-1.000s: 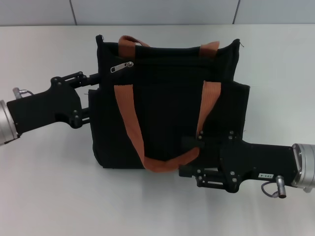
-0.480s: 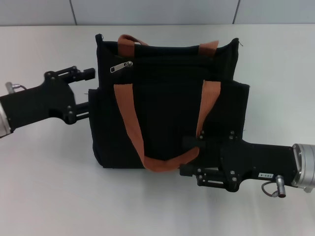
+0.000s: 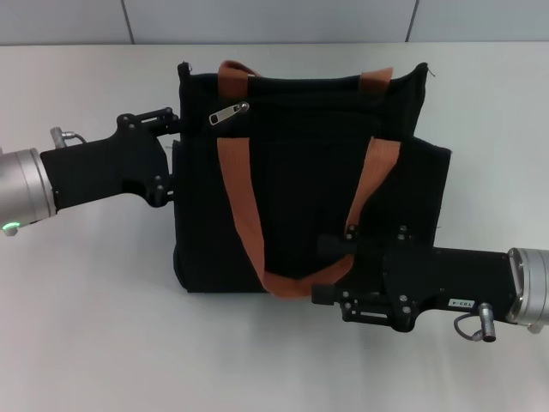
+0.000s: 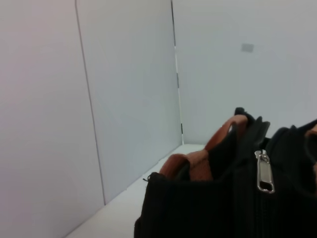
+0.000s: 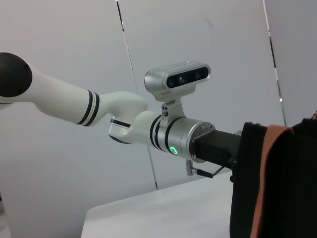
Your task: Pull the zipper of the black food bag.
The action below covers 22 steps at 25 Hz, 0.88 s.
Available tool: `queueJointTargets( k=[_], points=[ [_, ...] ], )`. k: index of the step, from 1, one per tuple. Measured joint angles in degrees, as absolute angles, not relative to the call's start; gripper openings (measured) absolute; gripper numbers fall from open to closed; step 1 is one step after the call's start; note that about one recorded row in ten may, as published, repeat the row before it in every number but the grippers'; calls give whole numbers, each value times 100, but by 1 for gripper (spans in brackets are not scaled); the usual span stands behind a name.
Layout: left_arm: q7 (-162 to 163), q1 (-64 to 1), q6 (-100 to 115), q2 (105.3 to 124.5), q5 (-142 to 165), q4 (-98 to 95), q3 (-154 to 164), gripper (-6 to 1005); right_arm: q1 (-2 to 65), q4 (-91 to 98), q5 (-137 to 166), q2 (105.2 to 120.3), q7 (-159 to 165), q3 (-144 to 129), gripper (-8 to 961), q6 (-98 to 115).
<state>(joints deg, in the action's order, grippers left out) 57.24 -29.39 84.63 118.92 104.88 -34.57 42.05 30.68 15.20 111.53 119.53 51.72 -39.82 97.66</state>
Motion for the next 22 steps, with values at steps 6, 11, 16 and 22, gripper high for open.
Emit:
queueJointTargets(
  k=[6,11,16,22],
  points=[
    [5338,-2894,8424,11895,9881,-3216,4196,703,3029,1520,11088,11953,5169,-3979,605,9755],
    [5134,-2831,8385,11883,9625,-3082,4203,701,3026,1520,11081,11953,5168,-3981,605,9755],
    [5127,-2829,8260,11893,9622,-3033,4205,696,3051,1520,11076,11953,5167,-3980,605,9755],
    [4857,-2827,8242,11900,9542,-2824,4199,693,3059,1521,11070,11954,5167,-3966,605,9747]
  ],
)
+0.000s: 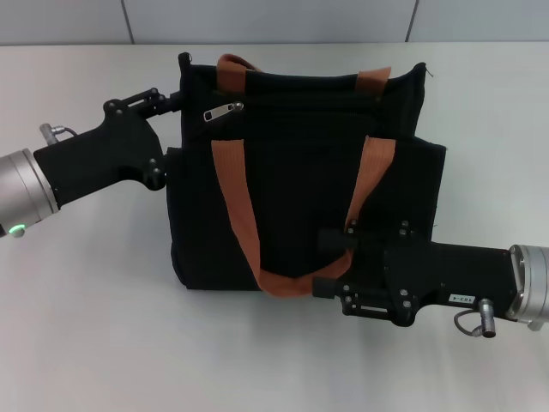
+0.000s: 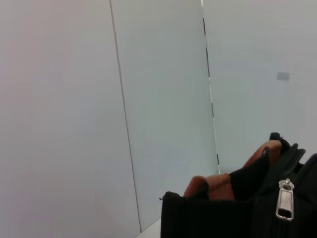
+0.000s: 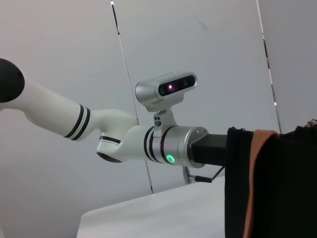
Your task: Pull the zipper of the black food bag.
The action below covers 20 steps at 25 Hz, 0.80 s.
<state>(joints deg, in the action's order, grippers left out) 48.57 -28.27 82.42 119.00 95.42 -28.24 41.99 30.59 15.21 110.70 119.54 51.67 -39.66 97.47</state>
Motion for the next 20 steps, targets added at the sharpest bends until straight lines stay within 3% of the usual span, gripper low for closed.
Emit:
queueJointTargets(
  k=[5,14,20],
  points=[
    [4852,-2830,8193,11899,9540,-2771,4159,690,3045,1536,11017,11949,5167,-3963,605,9746],
    [4871,-2831,8219,11894,9454,-2760,4145,262,3041,1553,11017,11944,5167,-3964,605,9746],
    [4889,-2798,8251,11885,9310,-2759,4153,42,3054,1558,11012,11944,5167,-3954,605,9747]
  ],
)
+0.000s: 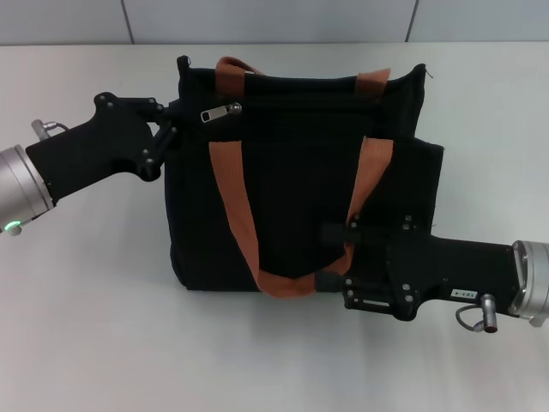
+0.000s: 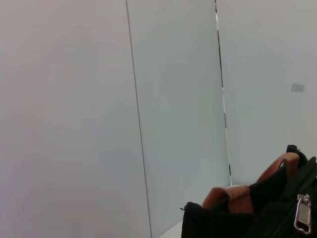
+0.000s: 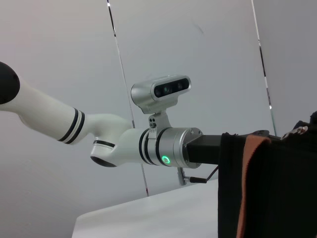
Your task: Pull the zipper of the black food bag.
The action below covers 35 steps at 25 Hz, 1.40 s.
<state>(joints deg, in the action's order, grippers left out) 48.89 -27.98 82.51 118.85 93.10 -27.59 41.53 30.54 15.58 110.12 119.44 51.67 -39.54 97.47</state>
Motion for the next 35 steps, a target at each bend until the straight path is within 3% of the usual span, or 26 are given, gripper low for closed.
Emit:
queueJointTargets(
  k=[9,17,22,24,35],
  points=[
    [5096,-2794,8401,11877,9307,-2760,4181,24,3058,1574,10899,11928,5600,-3746,605,9994],
    [5684,-2769,8642,11856,9307,-2802,4145,23,3163,2553,9870,11875,9541,-3730,605,10650],
    [6061,-2796,8670,11856,9307,-2824,4113,23,4041,2430,9667,11572,13155,-3716,605,10421],
    [6084,-2803,8672,11857,9307,-2827,4113,24,4166,2341,9662,11553,13610,-3714,605,10359],
    [6233,-2771,8700,11845,9306,-2858,4098,25,4623,1850,9707,11823,15351,-3867,605,9159]
  ],
)
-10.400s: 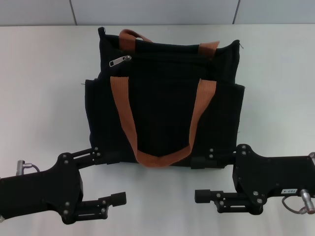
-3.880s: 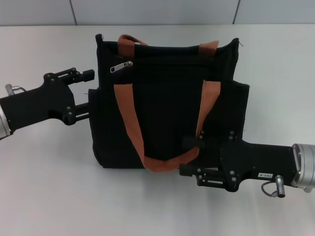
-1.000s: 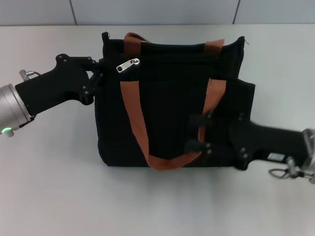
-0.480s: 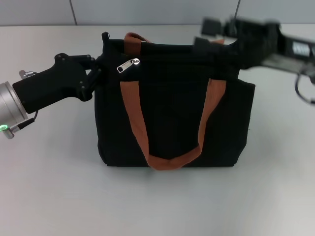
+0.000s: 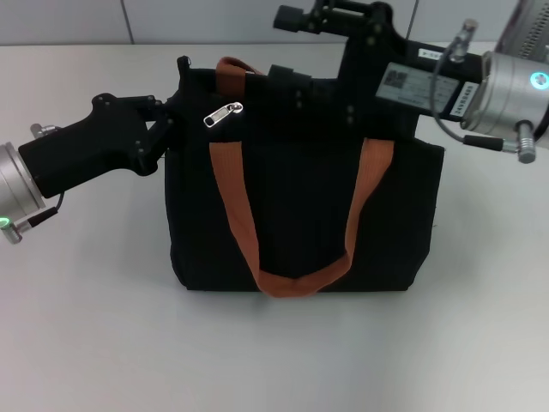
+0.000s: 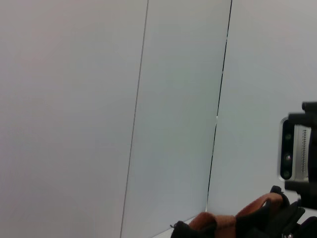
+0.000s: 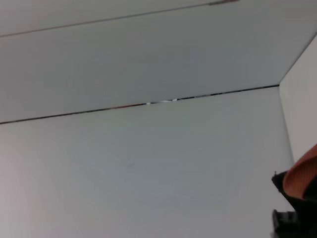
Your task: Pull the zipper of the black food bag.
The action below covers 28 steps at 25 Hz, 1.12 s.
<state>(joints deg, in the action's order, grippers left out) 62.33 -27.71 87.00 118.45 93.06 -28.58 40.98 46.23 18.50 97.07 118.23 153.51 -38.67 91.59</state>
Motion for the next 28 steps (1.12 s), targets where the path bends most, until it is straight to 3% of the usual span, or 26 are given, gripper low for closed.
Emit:
queueJointTargets(
  k=[28],
  points=[
    [6701,-2793,9081,11840,9007,-2883,4042,28,4651,2129,9773,11895,14999,-4751,604,8739]
  ],
)
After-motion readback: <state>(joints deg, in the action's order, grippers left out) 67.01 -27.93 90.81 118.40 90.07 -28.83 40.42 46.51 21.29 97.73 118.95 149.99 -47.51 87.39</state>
